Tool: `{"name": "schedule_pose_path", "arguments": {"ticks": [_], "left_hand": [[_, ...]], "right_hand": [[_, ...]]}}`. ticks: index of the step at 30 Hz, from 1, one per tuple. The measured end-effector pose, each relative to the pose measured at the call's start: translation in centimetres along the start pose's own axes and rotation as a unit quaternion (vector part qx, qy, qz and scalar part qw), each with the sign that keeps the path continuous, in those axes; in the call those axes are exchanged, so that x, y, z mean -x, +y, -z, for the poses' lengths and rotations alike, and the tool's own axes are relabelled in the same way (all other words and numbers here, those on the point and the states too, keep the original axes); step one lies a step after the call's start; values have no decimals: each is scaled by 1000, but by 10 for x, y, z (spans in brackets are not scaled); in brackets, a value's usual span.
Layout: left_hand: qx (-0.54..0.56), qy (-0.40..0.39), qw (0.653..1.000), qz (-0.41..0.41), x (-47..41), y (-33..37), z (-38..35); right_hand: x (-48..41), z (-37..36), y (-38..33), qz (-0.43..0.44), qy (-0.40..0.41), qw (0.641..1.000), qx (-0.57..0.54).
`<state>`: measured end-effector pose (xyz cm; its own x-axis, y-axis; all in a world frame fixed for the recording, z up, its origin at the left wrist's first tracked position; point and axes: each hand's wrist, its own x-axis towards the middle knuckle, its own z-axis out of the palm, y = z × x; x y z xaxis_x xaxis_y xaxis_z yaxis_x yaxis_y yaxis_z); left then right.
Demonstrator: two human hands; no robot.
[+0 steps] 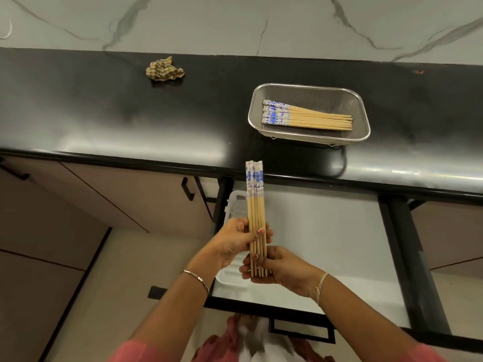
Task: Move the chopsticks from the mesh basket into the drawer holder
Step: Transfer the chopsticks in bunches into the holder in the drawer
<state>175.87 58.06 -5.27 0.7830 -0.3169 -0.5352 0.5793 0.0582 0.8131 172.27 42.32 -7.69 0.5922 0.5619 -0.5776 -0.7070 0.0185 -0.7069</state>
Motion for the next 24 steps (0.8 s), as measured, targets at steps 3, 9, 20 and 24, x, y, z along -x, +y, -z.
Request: {"name": "schedule_pose_path", "arguments": {"ticks": [3,9,20,24], "left_hand": [[4,18,1000,19,-1,-19,8],[-50,123,990,55,-21,-40,31],[-209,179,952,136,-71,-68,41],[-274,160,934,162,-86,-80,41]], "right_hand": [[-3,2,8,-25,5,997,68],[-18,10,34,38,288,946,146],[-54,12,51,34,300,939,168],[-57,12,50,34,304,937,168]]}}
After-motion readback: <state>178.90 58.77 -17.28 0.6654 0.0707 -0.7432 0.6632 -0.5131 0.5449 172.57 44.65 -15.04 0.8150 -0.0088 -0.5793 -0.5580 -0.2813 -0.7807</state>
